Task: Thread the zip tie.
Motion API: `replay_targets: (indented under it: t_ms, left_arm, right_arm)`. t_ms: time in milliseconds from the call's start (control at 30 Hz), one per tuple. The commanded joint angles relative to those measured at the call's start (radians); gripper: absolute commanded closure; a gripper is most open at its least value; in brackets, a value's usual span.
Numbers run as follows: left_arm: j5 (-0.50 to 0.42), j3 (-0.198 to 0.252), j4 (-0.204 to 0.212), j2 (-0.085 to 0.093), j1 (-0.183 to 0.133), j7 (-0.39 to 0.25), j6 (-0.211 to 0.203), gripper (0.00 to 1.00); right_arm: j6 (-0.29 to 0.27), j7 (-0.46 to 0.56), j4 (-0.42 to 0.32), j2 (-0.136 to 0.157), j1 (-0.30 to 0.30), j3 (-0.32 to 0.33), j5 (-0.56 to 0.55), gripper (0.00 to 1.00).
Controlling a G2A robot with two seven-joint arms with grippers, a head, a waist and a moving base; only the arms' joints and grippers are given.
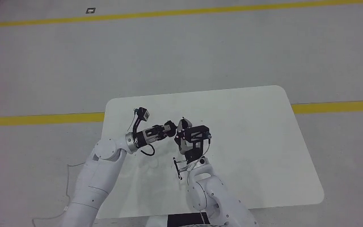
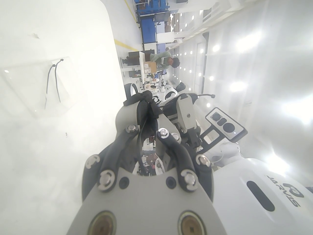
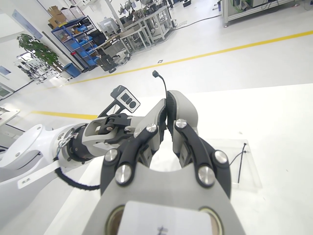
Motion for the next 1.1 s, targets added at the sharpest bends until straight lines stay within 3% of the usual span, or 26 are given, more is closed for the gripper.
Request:
replay_targets:
  t_ms: [0,1067]
  left_arm:
    - [0.000,0.000,0.000,0.000,0.000,0.000,0.000,1.00]
    - [0.000,0.000,0.000,0.000,0.000,0.000,0.000,1.00]
  right_arm:
    - [-0.001,0.000,0.001,0.000,0.001,0.001,0.001,1.00]
    - [0.002,-0.006,0.004,0.000,0.001,0.003,0.005,1.00]
